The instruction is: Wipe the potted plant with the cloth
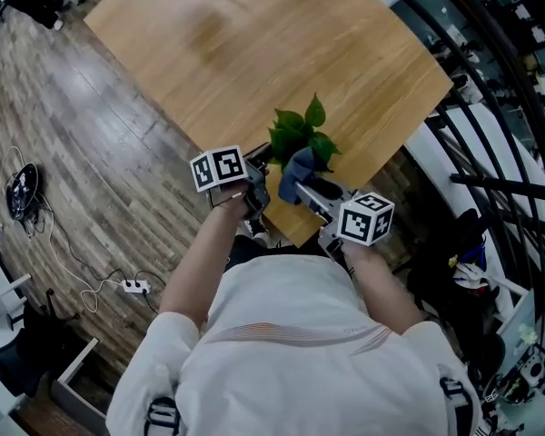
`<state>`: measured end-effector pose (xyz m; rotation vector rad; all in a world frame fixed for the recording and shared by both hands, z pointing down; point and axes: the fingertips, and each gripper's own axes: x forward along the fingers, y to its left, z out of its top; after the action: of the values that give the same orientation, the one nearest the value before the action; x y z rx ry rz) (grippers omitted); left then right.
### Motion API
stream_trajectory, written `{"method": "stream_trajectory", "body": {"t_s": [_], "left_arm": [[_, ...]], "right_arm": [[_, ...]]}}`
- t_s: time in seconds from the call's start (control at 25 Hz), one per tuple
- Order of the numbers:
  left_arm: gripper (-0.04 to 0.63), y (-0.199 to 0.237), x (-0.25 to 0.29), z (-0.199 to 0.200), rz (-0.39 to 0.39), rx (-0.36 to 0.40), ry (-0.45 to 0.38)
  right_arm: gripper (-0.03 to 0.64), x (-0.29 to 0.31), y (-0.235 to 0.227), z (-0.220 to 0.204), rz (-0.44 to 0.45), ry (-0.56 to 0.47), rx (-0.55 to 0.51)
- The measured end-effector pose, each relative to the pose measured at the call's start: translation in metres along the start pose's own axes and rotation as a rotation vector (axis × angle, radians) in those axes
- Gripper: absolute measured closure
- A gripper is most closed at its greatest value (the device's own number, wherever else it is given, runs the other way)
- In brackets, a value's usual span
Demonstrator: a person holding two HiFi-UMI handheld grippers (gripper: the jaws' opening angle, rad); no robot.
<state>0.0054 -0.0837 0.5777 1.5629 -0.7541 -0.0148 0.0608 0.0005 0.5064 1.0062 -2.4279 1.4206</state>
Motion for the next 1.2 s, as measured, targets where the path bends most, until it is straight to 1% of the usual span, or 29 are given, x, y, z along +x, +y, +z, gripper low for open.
{"method": "stream_trajectory", "body": {"t_s": [0.08, 0.2, 0.28, 0.36, 0.48, 0.56, 0.64, 0.72, 0.76, 0.8, 0.88, 0.96, 1.04, 1.12, 1.2], "left_arm": [[0.508, 0.000, 0.001, 0.000, -0.002, -0.003, -0.001], [0.508, 0.000, 0.001, 0.002, -0.005, -0.001, -0.003], [0.508, 0.001, 0.001, 0.003, -0.007, -0.001, -0.007], [0.508, 0.002, 0.000, 0.004, -0.009, -0.002, -0.008], [0.508, 0.005, 0.001, 0.008, -0.011, 0.004, -0.008], [0.508, 0.004, 0.002, 0.010, -0.015, 0.033, -0.009], [0.508, 0.002, 0.000, 0.015, -0.028, 0.071, -0.026], [0.493, -0.001, -0.003, 0.025, -0.039, 0.103, -0.065], [0.475, -0.001, -0.006, 0.033, -0.036, 0.125, -0.090], [0.463, -0.001, -0.008, 0.043, -0.024, 0.154, -0.117], [0.460, -0.001, -0.016, 0.062, 0.022, 0.231, -0.178], [0.461, -0.006, -0.027, 0.078, 0.080, 0.342, -0.242], [0.467, -0.020, -0.033, 0.098, 0.118, 0.487, -0.300], [0.509, -0.043, -0.035, 0.119, 0.133, 0.652, -0.357], [0.542, -0.066, -0.037, 0.132, 0.145, 0.804, -0.408]], "right_arm": [[0.436, -0.004, -0.015, -0.004, -0.032, -0.010, 0.028], [0.434, -0.018, -0.030, -0.002, -0.053, -0.062, 0.090], [0.434, -0.030, -0.043, -0.002, -0.088, -0.083, 0.112], [0.434, -0.042, -0.064, -0.005, -0.160, -0.087, 0.128], [0.436, -0.061, -0.104, -0.014, -0.306, -0.081, 0.155], [0.436, -0.071, -0.114, -0.010, -0.350, -0.107, 0.180], [0.436, -0.079, -0.115, -0.004, -0.367, -0.134, 0.182], [0.436, -0.081, -0.116, 0.000, -0.377, -0.146, 0.150], [0.436, -0.081, -0.116, 0.004, -0.382, -0.151, 0.125], [0.436, -0.080, -0.117, 0.009, -0.391, -0.159, 0.092], [0.436, -0.082, -0.117, 0.024, -0.429, -0.175, -0.006], [0.436, -0.087, -0.117, 0.043, -0.485, -0.194, -0.130], [0.436, -0.088, -0.116, 0.073, -0.522, -0.238, -0.255], [0.436, -0.084, -0.115, 0.113, -0.533, -0.311, -0.359], [0.437, -0.083, -0.109, 0.150, -0.529, -0.386, -0.429]]}}
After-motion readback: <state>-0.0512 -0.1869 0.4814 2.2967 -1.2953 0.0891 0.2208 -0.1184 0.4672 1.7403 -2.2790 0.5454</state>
